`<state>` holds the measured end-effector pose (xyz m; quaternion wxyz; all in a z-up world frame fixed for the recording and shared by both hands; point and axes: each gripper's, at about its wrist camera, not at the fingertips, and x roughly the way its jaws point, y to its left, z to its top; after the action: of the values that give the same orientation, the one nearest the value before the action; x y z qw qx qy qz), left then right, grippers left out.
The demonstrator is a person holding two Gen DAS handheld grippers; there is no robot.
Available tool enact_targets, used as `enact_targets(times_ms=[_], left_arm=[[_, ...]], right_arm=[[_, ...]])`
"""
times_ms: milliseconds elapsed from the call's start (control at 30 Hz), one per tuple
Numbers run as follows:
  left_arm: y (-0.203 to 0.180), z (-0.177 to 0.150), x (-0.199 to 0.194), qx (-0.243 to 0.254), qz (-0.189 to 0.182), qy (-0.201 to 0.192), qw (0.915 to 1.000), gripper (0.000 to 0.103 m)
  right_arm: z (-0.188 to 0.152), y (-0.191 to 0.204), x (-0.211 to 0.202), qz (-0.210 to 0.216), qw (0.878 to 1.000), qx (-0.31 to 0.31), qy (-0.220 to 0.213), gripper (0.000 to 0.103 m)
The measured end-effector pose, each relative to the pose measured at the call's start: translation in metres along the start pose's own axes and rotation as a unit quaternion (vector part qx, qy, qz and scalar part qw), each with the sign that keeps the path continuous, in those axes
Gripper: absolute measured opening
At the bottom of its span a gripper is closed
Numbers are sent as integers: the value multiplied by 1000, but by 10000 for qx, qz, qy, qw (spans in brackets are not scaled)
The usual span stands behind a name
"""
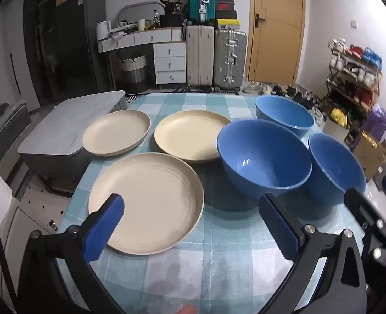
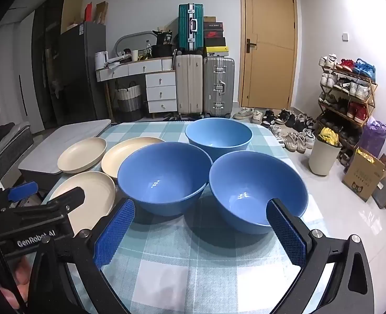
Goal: Organize plates and bowls
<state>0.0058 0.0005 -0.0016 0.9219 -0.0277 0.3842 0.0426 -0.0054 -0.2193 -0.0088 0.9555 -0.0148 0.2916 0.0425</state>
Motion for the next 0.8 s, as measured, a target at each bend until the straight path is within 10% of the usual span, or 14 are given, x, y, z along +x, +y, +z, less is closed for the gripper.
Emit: enact_targets(times_ms=[167,800], left_arm=[[-14,-14,-17,221,-92,-670,9975,103],[-3,-10,-26,27,-387,-707,9967,103]], right_arm=[[0,0,0,49,10000,42,-16,102],[2,8,-13,125,9994,-86,-304,102]])
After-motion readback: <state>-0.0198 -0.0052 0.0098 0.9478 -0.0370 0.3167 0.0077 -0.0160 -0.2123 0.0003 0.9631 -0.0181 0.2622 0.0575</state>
